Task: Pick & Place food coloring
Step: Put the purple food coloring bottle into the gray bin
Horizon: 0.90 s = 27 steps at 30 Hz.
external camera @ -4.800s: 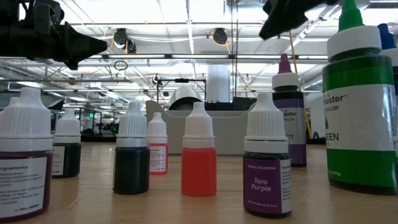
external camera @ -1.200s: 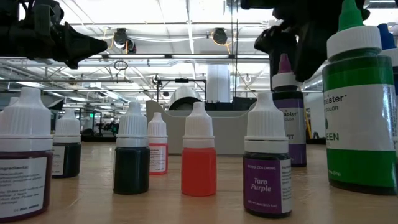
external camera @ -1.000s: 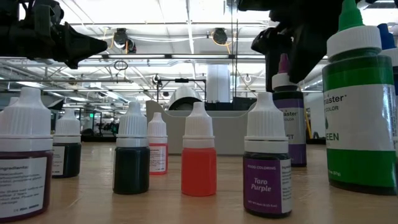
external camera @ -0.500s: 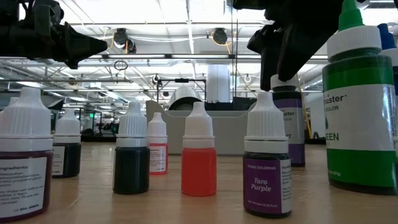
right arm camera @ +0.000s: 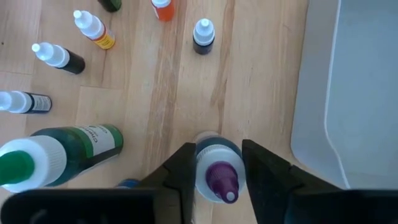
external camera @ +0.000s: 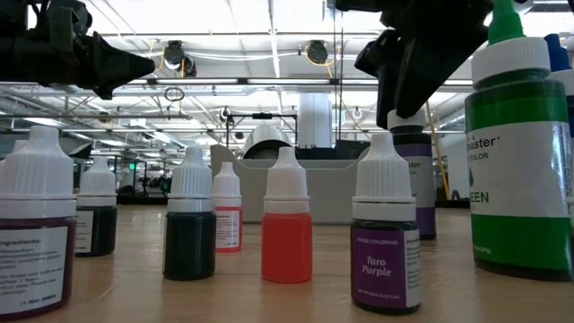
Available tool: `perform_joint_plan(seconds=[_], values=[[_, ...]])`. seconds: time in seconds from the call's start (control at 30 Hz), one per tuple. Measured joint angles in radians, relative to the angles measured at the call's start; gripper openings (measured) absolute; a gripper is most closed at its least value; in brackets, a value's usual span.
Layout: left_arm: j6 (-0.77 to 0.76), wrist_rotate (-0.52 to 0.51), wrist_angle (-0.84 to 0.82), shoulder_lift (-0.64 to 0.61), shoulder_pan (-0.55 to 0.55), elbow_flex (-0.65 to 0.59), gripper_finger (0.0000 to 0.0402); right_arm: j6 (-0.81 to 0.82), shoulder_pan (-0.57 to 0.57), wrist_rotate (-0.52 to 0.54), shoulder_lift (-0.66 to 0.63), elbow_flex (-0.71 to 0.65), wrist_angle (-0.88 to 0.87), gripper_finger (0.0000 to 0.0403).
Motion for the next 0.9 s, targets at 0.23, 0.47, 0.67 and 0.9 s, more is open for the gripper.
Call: perform_joint_plan(seconds=[0.23,0.47,0.67,0.9], values=[[0.023,0.000,0.000,0.000,0.000,0.000,0.0042,-0.033,-0.001,-0.001,0.000,0.000,0.047,0.0096],[0.001,0.000,0.000,0.000,0.000,0.000,0.0042,-0.026,-0.001,-0.001,0.000,0.000,0.056,0.0068],[-0.002,0.000,0.000,0.000,0.000,0.000,0.0042,-0.025,-0.007,-0.006,-0.044,0.003,0.081,0.0009],[0.011,-0.004,-0.001,0.000,0.000,0.000,0.0042,-0.020,-0.020,-0.003,-0.119,0.005,0.087,0.0002]])
